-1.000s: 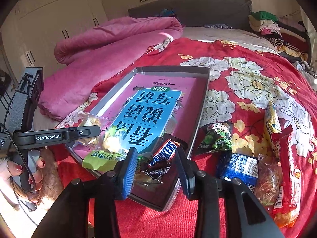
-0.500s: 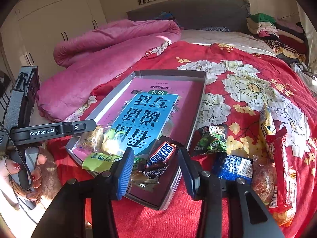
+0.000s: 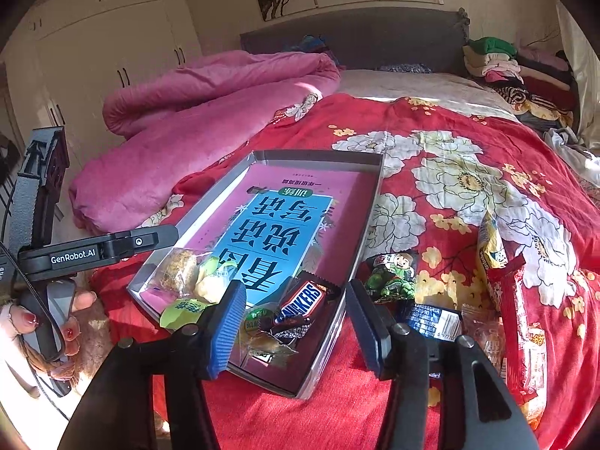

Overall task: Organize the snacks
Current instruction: 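Open both tools to release the snacks in the tray, then move both tools away from the tray toward the snack pile beside it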

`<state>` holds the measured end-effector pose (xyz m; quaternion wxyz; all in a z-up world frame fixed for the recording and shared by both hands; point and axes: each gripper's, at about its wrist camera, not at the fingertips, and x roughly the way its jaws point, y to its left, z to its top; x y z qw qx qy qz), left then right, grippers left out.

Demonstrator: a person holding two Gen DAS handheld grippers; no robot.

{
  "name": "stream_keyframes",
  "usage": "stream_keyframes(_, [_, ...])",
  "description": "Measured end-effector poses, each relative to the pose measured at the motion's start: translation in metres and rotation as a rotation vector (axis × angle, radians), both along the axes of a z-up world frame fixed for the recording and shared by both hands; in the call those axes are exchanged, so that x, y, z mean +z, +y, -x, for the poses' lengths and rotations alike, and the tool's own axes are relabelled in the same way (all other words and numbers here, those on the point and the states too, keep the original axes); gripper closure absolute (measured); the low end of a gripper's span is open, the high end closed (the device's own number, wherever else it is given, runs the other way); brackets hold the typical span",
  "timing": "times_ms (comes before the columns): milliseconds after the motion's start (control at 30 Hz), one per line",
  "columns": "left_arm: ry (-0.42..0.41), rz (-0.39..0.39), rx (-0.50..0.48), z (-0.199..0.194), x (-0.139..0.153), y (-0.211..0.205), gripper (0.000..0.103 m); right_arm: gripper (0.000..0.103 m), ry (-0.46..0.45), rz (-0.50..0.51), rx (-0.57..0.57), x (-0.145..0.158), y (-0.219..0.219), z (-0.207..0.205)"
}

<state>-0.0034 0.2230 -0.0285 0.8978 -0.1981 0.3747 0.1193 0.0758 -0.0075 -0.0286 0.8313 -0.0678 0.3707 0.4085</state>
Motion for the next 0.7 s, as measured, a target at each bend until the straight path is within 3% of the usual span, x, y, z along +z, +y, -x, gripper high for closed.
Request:
stream_keyframes(333, [-0.006, -0.033, -0.027, 0.004, 0.009, -0.014, 0.026, 0.042, -0.034, -0.040, -0.016, 0.015, -0.014, 0.002])
stream_keyframes(700, [-0.042, 0.029, -0.070, 0.007, 0.025, -0.027, 0.026, 0.039, -0.055, -0.068, -0.078, 0.029, -0.042, -0.006])
